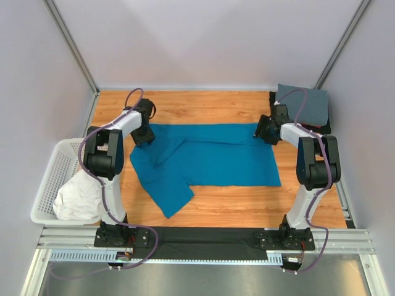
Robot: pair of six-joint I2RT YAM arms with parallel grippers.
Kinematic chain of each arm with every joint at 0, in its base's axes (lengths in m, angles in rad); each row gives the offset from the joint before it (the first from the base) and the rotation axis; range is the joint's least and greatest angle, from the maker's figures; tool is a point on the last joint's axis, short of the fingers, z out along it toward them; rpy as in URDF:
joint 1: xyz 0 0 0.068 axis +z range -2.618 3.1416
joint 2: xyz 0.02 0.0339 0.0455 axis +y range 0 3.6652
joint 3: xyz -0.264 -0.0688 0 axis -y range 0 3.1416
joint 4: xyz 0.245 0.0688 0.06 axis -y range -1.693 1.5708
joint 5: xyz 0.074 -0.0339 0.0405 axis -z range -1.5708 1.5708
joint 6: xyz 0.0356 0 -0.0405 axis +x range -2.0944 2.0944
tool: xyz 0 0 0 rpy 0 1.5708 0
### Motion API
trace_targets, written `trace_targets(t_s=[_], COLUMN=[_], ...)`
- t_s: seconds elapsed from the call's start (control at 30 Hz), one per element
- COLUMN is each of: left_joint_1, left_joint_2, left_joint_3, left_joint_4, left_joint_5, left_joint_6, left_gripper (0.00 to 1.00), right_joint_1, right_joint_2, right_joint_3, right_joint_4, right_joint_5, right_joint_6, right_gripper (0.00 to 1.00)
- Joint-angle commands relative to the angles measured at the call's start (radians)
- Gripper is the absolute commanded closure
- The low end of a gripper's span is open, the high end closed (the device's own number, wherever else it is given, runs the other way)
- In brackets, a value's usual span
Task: Fold and stack the t-shirts
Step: Fold the tshirt
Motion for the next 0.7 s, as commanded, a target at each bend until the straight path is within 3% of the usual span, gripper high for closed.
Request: trace_targets(t_s=[0.0,0.27,0.5,0.57,0.6,0.63,0.67], left_joint_1=[0.019,0.01,-0.102,-0.117,-0.128,-0.131,-0.133], left_joint_2=[0.039,-0.083,-0.278,-0.301,-0.315,-0.313,-0.309], left_joint_3=[0.032,0.022,-0.022,-0.049,-0.068,-0.076,-0.073], left_joint_4=[-0.034,0.118,0.213,0.286,0.313,0.336,0.362], left_joint_5=[-0.018,0.171,0.221,0.252,0.272,0.284,0.29], left_joint_6=[0.083,0.303,0.471,0.519,0.529,0.54,0.547], left_gripper=[0.49,0.48,0.37,0.27,0.23,0.2,0.17], right_joint_1=[0.01,0.01,0.01,0.009,0.009,0.009,0.003], right_joint_2=[-0.056,-0.089,-0.266,-0.336,-0.353,-0.365,-0.37], right_joint_3=[-0.041,0.044,0.065,0.026,0.019,0.016,0.039], right_joint_4=[-0.018,-0.044,0.05,0.131,0.146,0.15,0.12], right_joint_5=[0.041,0.049,0.143,0.167,0.176,0.184,0.16], right_joint_6=[0.015,-0.008,-0.042,-0.034,-0.023,-0.004,0.024], right_gripper=[0.36,0.36,0.3,0.24,0.17,0.04,0.01])
